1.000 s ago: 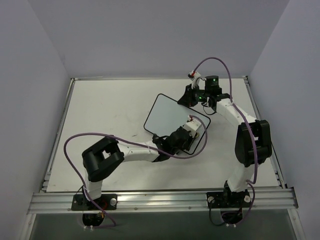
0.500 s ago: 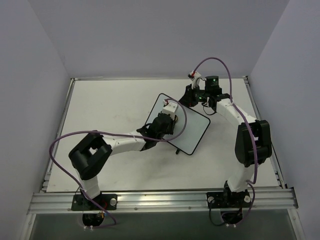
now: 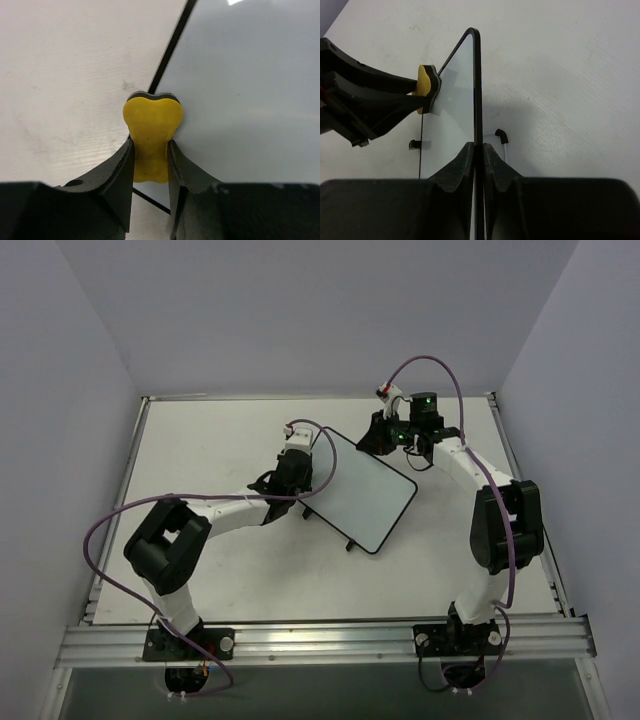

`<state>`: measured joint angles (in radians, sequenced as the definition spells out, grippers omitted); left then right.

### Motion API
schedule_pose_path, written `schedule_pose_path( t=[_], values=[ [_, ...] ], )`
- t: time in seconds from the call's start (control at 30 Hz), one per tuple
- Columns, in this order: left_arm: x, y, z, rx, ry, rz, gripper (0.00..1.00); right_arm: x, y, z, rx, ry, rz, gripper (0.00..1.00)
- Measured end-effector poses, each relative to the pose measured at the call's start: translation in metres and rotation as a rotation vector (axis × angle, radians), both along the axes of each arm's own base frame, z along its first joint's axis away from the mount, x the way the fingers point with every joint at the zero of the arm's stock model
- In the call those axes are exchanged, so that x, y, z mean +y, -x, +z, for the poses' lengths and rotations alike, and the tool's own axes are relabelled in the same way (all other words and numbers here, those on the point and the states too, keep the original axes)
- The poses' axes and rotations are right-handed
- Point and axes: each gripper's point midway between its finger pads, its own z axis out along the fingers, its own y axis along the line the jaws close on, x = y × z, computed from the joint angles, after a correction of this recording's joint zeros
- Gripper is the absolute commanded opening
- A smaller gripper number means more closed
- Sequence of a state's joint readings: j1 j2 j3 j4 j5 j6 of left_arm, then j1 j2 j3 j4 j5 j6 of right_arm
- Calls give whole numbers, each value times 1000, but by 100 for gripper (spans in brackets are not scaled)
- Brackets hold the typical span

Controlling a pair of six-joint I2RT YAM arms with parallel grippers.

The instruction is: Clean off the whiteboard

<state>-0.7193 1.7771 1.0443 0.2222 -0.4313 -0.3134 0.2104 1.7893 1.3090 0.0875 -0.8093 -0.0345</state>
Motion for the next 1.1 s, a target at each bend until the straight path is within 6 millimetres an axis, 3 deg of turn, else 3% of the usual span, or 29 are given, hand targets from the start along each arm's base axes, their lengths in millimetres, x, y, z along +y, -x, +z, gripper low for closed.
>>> schedule_pose_path(
  t=[0.1,0.33,0.67,0.8,0.9,1.1],
  values=[
    [14,-3,-6,15,-24,37,2,0,0,0,0,-2,3,0],
    [22,10,-10,22,-43,36,2,1,2,2,1,-6,9,0],
    [24,13,34,-48,10,39,2,2,2,2,0,-6,10,0],
    [8,6,47,-58,17,-5,2,2,2,2,1,-6,10,0],
    [-17,0,57,-78,18,-70,2,2,2,2,1,-6,10,0],
    [-62,6,50,-71,-1,-191,2,2,2,2,1,-6,11,0]
  ],
)
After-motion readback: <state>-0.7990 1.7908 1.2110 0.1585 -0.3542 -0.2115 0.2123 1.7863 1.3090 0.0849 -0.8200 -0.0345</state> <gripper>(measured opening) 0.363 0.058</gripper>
